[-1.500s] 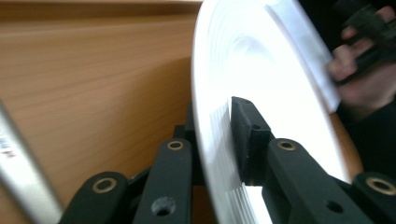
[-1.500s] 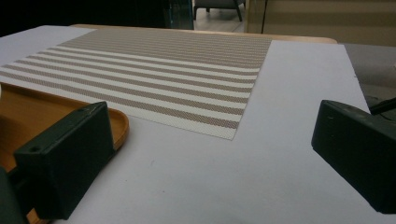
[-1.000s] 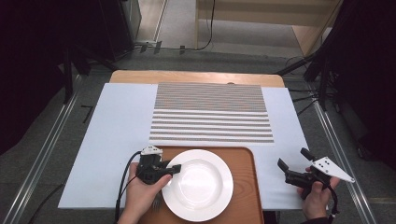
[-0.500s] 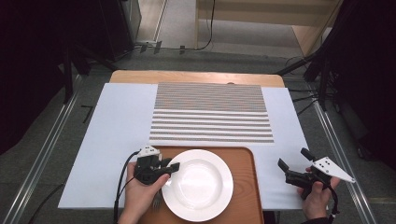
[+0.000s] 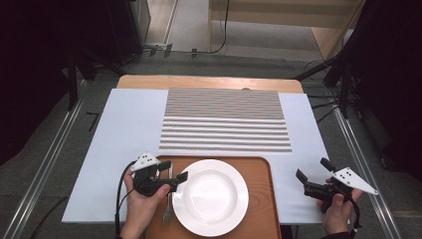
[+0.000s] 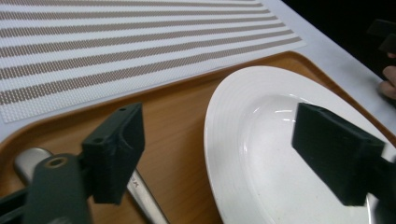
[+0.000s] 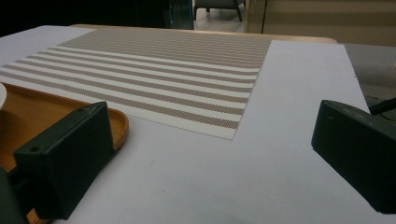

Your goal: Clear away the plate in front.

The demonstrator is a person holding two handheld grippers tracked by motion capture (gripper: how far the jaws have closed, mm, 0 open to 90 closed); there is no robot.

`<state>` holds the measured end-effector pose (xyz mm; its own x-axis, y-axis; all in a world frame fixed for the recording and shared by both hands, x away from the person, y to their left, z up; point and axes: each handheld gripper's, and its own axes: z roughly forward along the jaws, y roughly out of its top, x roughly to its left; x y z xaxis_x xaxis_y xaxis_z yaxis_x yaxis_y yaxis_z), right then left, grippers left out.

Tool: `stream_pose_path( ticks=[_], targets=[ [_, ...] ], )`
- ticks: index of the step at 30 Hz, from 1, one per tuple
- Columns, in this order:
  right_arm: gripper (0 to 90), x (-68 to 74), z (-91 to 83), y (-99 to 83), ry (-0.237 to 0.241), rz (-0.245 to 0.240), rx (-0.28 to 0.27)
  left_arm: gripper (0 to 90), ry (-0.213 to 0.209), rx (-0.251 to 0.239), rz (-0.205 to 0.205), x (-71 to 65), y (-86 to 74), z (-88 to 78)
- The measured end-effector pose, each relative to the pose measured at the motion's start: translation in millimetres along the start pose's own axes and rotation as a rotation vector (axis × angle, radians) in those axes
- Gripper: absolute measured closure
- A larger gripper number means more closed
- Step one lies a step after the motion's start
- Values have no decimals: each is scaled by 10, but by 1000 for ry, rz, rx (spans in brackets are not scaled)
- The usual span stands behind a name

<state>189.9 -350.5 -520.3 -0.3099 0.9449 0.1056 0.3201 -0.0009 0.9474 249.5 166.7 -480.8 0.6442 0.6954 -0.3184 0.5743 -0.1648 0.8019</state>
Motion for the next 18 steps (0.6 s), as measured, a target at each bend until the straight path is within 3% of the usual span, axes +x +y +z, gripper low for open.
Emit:
stream_pose_path(
  ticks=[8, 12, 18],
  targets=[
    [0, 1, 2, 0, 0, -2, 2, 28, -14, -61, 1, 108, -4, -145],
    [0, -2, 0, 0, 1, -2, 1, 28, -4, -86, -13, 168, -2, -215],
    [0, -1, 1, 0, 0, -2, 1, 0, -1, -118, 17, 250, -15, -325]
  ],
)
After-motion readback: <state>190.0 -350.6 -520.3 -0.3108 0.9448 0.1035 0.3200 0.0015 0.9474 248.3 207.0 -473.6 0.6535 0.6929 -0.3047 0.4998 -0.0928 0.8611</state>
